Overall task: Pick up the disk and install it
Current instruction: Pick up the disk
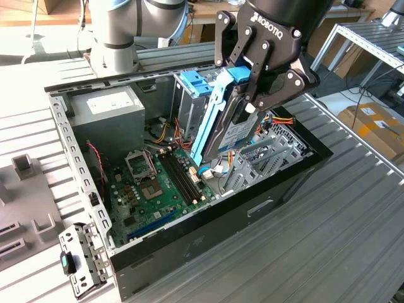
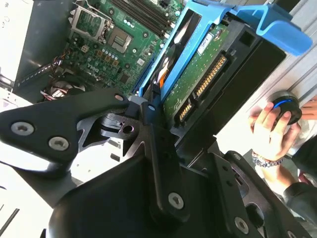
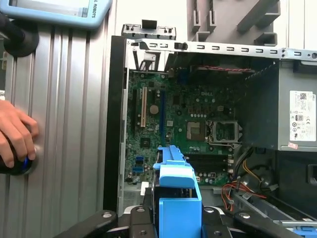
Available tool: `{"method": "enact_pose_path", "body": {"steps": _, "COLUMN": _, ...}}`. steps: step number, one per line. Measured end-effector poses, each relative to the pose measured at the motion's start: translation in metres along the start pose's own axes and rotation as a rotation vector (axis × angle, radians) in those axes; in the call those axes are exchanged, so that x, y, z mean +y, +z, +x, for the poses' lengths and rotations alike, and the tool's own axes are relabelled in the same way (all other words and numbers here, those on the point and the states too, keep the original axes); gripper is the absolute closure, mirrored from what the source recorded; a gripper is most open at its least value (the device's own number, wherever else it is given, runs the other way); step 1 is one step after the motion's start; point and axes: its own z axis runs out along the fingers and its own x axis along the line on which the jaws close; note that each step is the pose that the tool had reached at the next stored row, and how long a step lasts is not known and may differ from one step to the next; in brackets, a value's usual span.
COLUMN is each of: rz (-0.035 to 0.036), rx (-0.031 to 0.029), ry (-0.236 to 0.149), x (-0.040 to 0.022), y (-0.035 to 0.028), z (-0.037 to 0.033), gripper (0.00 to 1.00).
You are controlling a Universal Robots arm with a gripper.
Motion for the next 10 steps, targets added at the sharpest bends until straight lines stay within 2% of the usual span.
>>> {"method": "enact_pose_path", "body": {"steps": 1, "rz": 0.0001, "rx": -0.0052, "ry": 0.0, "x": -0.0007, "y": -0.0001, "z": 0.0013, "gripper": 0.64}}
{"method": "enact_pose_path", "body": {"steps": 3, "rz": 0.0007, "rx": -0.0071, "ry": 0.012, "x": -0.0009, "y": -0.0001, "z": 0.0021, "gripper": 0.64}}
{"method": "enact_pose_path", "body": {"steps": 6, "rz": 0.0025, "rx": -0.0093, "ry": 0.053, "x": -0.0016, "y": 0.0003, "z": 0.0027, "gripper": 0.64}}
{"method": "enact_pose_path", "body": {"steps": 8, "rz": 0.0028, "rx": -0.0197, "ry": 0.056, "x": -0.0031, "y": 0.0003, "z": 0.0049, "gripper": 0.64}}
{"method": "enact_pose_path", "body": {"steps": 10, "rz": 0.003, "rx": -0.0259, "ry": 0.058, "x": -0.004, "y": 0.0002, "z": 0.0061, "gripper": 0.64}}
